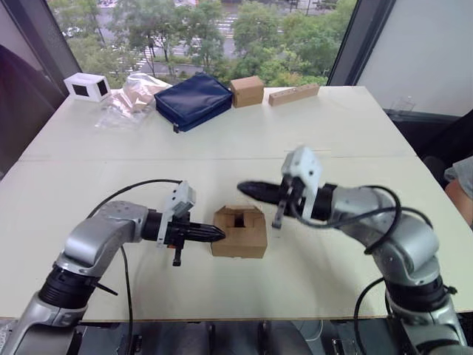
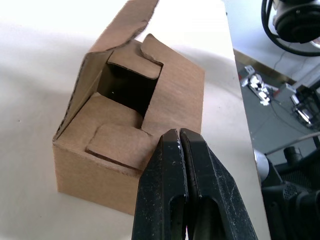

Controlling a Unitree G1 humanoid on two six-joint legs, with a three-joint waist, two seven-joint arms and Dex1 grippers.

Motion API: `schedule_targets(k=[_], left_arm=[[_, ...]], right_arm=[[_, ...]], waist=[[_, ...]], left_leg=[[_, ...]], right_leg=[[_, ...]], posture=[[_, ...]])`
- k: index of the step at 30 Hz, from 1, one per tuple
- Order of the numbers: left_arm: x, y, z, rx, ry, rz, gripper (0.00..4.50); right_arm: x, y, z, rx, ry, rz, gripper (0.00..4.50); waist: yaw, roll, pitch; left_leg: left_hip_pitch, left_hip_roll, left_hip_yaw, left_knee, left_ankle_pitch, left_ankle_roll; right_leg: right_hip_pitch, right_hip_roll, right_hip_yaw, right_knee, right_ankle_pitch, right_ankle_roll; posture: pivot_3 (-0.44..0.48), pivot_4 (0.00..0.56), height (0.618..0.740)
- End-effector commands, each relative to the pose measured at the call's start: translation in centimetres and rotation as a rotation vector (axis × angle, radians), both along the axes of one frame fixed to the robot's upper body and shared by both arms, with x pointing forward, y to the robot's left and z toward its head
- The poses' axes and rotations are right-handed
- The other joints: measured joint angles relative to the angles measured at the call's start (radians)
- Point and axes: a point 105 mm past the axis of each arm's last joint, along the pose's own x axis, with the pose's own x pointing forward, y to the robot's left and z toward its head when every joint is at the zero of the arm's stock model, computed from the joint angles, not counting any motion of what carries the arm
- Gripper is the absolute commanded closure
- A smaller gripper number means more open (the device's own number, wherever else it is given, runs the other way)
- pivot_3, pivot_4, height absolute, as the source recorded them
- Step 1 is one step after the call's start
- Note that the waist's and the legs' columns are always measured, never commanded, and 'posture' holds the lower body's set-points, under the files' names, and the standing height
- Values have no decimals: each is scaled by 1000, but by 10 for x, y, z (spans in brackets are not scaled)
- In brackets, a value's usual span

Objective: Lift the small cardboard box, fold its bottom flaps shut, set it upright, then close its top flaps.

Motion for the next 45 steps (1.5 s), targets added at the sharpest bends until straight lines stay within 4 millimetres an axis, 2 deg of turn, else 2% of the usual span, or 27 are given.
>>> schedule_targets(k=[1,3,5,11,17,20,28,33,37,40,45], left_arm=[[-1,-3,5,-16,-25,4,4469],[0,-2,5,-14,-28,11,4469],[-1,-1,5,-12,-32,15,4469],[1,4,8,-15,-39,41,4469],[2,11,15,-27,-43,64,4469],[0,13,28,-68,-28,53,4469],[14,4,34,-118,-66,116,4469],[32,-13,23,-130,-116,163,4469],[32,-20,16,-138,-108,153,4469],[31,-18,13,-137,-99,154,4469],[31,-16,13,-138,-101,161,4469]], right_arm=[[17,-6,-13,-122,-55,-80,4500],[15,-2,-21,-159,-48,-50,4500],[3,5,-33,-202,-12,21,4500],[-21,13,-46,-197,64,112,4500],[-26,13,-56,-214,94,111,4500],[-25,10,-60,-224,100,101,4500],[-26,11,-61,-221,102,101,4500],[-24,10,-55,-211,75,89,4500],[-25,7,-46,-197,46,79,4500],[-39,8,-38,-171,58,127,4500],[-55,9,-49,-185,123,174,4500]], waist=[[2,0,0],[1,0,0],[1,0,0],[1,0,0],[1,0,0],[1,0,0],[2,0,0],[2,0,0],[0,0,0],[0,0,0],[2,0,0]], left_leg=[[0,0,0,0,0,0],[0,0,0,0,0,0],[0,0,0,0,0,0],[0,0,0,0,0,0],[0,0,0,0,0,0],[0,0,0,0,0,0],[0,0,0,0,0,0],[0,0,0,0,0,0],[0,-1,0,0,0,0],[0,0,0,0,0,0],[0,0,0,0,0,0]], right_leg=[[0,0,0,0,0,0],[0,0,0,0,0,0],[0,0,0,0,0,0],[0,0,0,0,0,0],[0,0,0,0,0,0],[0,0,0,0,0,0],[0,0,0,0,0,0],[0,0,0,0,0,0],[0,0,0,0,0,0],[-1,0,0,0,0,0],[0,0,0,0,0,0]], posture=[[0,150,740],[0,150,740],[0,150,740],[0,150,740],[0,150,740],[0,150,740],[0,150,740],[0,150,740],[0,150,740],[0,150,740],[0,150,740]])
